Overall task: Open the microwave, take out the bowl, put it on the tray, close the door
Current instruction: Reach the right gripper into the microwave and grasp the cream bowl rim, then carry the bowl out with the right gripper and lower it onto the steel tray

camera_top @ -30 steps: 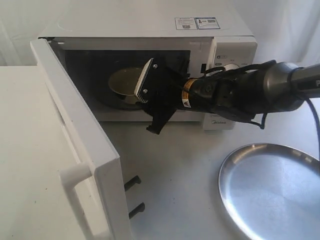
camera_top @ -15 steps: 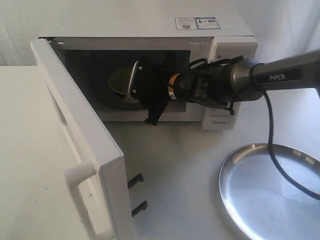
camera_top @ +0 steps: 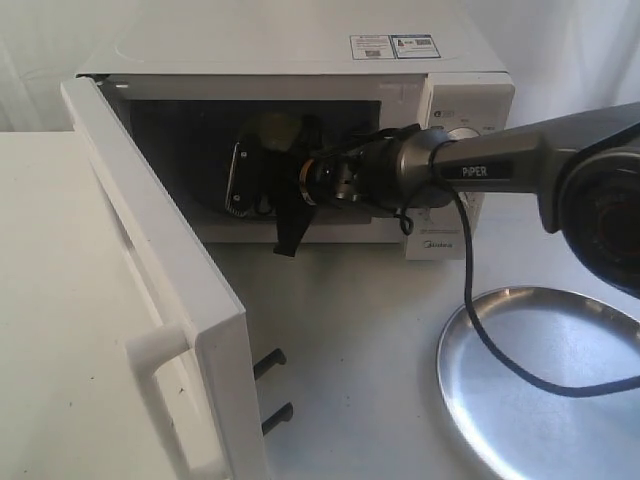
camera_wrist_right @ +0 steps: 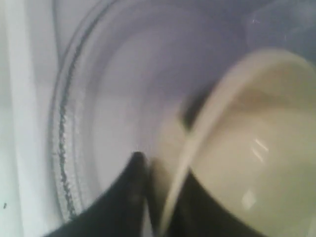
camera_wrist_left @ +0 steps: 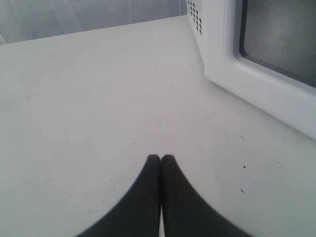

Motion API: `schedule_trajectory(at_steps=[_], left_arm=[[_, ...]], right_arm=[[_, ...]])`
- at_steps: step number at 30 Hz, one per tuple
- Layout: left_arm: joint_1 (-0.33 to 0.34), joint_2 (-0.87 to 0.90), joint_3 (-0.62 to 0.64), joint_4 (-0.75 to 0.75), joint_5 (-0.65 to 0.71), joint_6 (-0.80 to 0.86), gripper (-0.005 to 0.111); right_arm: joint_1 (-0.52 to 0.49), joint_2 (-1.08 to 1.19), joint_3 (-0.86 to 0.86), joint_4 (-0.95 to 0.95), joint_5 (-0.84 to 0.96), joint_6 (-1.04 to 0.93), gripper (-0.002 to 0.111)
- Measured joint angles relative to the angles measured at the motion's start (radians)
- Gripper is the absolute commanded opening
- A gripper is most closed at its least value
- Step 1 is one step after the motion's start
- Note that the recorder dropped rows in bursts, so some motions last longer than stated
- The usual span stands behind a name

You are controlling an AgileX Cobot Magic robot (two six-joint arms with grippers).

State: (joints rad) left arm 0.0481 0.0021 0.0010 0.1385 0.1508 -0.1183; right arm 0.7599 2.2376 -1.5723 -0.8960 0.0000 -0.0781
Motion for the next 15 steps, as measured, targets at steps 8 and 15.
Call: schedule_trajectory(at_steps=[8, 15], left_arm=[[0.000, 0.000, 0.000, 0.000, 0.000, 0.000, 0.000], [0.000, 0.000, 0.000, 0.000, 0.000, 0.000, 0.000]], right_arm=[[0.000, -0.026, 0.041, 0.069, 0.016, 0.054, 0.000], [0.000, -0.295, 0.315, 0.093, -0.033, 0.277, 0.000]])
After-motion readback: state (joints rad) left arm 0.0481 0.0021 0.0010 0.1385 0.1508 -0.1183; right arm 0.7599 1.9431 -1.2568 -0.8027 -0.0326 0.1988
